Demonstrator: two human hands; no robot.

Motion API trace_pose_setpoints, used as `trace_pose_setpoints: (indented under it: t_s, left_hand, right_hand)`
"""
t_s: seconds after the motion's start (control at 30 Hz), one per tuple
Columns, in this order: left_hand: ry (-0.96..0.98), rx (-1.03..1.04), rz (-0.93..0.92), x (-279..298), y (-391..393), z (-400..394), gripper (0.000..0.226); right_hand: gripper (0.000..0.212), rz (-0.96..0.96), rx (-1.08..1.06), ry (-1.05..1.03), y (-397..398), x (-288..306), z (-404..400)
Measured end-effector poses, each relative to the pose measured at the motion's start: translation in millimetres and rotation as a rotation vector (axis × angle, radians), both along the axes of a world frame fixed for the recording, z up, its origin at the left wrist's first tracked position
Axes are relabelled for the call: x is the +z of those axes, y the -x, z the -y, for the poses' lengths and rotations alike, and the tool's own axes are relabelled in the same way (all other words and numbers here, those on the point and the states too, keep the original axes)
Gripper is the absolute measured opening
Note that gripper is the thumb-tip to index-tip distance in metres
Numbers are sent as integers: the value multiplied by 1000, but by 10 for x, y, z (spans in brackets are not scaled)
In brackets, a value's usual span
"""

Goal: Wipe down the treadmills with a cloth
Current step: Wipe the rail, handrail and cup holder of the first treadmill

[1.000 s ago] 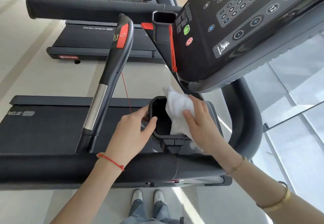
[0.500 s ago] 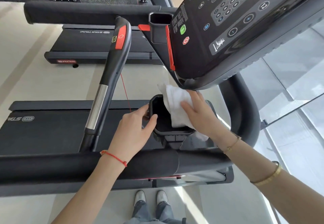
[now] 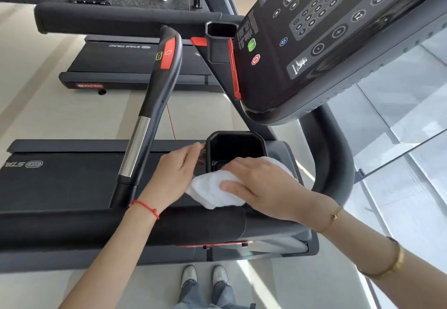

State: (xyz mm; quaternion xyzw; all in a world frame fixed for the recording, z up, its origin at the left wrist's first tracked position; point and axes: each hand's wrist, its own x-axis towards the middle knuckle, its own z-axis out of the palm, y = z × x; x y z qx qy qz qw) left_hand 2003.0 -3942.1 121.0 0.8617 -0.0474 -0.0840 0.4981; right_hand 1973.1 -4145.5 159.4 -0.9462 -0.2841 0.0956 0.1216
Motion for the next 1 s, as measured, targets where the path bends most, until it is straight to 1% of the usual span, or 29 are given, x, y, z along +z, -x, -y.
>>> trace_pose_setpoints:
  t_s: [0.1, 0.17, 0.27, 0.33, 0.4, 0.53, 0.63, 0.73, 0.83, 0.9, 0.97, 1.0]
  left_hand:
    - [62, 16, -10, -2, -13, -13, 46]
    - [60, 14, 10, -18, -2, -24, 46]
    - [3, -11, 50, -39, 9, -25, 43]
    - [0, -30, 67, -48, 23, -21, 39]
    - [-3, -35, 86, -52, 25, -12, 39]
    - [49, -5, 77, -55, 18, 7, 36]
    - [56, -2, 62, -91, 6, 1, 41]
    - [19, -12, 90, -78, 17, 7, 35]
    - [0, -11, 126, -72, 27, 17, 32]
    - [-26, -38, 162, -80, 42, 24, 33]
    - [-72, -57, 172, -88, 59, 32, 36]
    - [-101, -57, 182, -91, 66, 37, 34]
  right_hand:
    - [46, -3, -66, 38, -73, -3, -104]
    - [46, 24, -13, 21, -26, -3, 16]
    - [46, 107, 118, 14, 49, 38, 258]
    - [46, 161, 141, 14, 38, 40, 327]
    - [47, 127, 116, 36, -7, 29, 250]
    - [45, 35, -47, 29, -113, -42, -132]
    - [43, 76, -93, -8, -88, -113, -211]
    - [47, 120, 3, -4, 3, -82, 63]
    - [43, 162, 53, -78, 96, -65, 282]
    - [41, 210, -19, -167, 152, -89, 292]
    - [42, 261, -151, -247, 139, -91, 258]
    - [42, 288, -210, -283, 90, -71, 244]
